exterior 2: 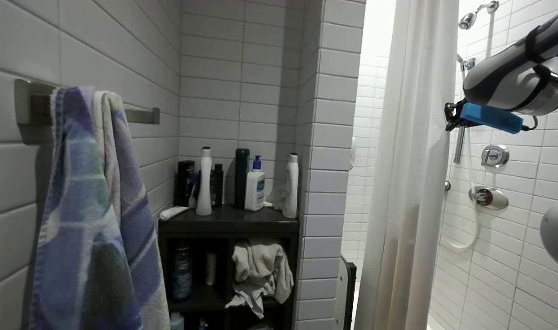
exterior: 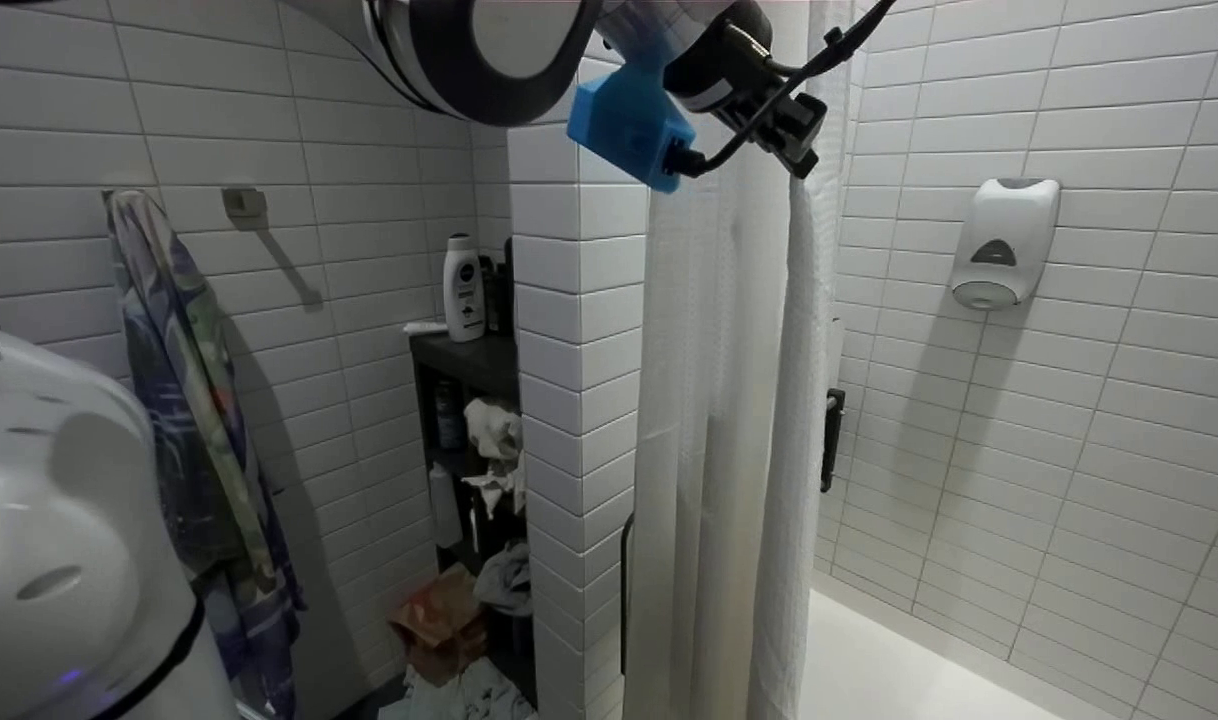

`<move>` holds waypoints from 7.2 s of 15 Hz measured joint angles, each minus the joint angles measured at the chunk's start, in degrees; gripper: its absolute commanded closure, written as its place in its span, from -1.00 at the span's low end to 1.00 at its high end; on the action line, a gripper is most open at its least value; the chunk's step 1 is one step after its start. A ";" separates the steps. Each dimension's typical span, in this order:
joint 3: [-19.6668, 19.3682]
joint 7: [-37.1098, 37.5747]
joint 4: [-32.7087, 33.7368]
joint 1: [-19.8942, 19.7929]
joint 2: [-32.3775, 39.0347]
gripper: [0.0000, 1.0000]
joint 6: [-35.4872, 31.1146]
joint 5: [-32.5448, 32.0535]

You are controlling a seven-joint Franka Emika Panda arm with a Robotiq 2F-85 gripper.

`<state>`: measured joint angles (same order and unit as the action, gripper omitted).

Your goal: Draw the curtain to the right.

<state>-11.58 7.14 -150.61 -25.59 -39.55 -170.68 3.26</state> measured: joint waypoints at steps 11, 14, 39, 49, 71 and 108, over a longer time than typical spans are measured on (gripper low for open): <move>0.18 2.62 -0.68 0.78 -0.88 0.66 5.49 1.58; 0.17 2.64 -0.68 0.78 -0.87 0.66 5.50 1.58; 1.41 4.51 -1.37 -7.81 -9.51 -1.00 7.87 0.23; -2.57 3.60 0.41 3.32 -16.31 -1.00 19.62 2.38; -7.57 -1.04 1.80 18.97 3.42 -0.07 -16.92 2.47; -122.66 -7.31 58.81 103.28 16.01 0.99 -21.00 12.90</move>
<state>-134.24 -0.17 -91.81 77.70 -23.55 -191.68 16.16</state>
